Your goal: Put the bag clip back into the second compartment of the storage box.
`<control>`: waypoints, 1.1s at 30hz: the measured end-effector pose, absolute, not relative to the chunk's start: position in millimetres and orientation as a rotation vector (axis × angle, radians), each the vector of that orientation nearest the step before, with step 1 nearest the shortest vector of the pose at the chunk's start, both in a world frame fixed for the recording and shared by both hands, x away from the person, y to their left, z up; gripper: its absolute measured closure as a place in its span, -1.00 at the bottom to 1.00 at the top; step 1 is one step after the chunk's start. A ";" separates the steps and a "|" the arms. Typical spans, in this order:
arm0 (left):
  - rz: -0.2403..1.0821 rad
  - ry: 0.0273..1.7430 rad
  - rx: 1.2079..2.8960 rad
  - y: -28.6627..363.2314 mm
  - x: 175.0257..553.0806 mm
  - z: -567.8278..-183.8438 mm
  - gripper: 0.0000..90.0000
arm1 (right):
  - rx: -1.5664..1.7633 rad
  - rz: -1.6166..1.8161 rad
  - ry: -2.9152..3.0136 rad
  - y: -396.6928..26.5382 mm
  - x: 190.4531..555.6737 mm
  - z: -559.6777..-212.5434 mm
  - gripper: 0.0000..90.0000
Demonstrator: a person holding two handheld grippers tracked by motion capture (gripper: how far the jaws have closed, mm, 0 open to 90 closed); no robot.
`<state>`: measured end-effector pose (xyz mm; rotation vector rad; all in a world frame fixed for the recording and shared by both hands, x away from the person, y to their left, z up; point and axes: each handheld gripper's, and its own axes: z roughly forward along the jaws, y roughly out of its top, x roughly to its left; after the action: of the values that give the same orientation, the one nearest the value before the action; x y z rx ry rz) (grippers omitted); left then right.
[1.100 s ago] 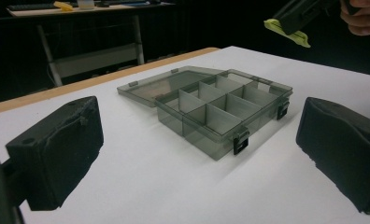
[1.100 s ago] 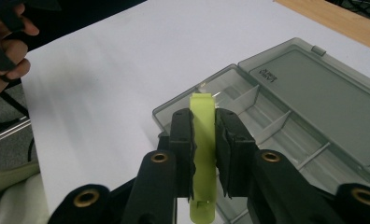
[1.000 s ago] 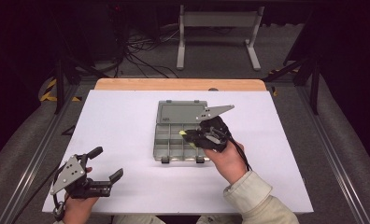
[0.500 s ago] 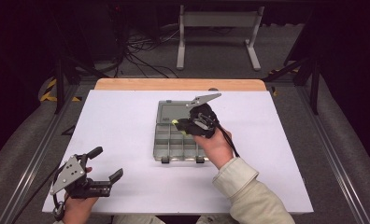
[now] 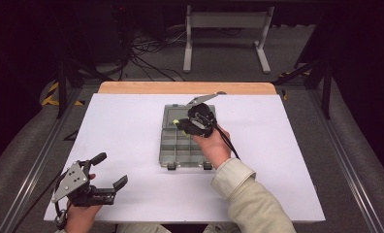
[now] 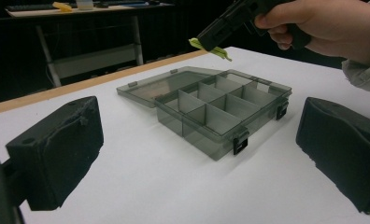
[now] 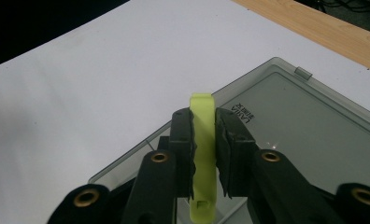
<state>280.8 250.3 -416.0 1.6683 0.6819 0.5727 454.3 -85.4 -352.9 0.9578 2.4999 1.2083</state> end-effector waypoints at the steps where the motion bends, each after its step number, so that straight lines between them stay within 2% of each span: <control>1: 0.573 0.681 1.668 250.3 280.7 -415.9 -0.97 | 0.959 1.208 2.498 -84.7 455.6 -353.6 0.73; 33: 0.571 0.684 1.664 250.6 280.9 -416.0 -0.97 | 1.116 1.189 2.518 -82.6 475.8 -386.9 0.73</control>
<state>280.9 250.6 -416.0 1.6636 0.6842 0.5715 475.8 -82.6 -386.9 1.1163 2.5184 1.1889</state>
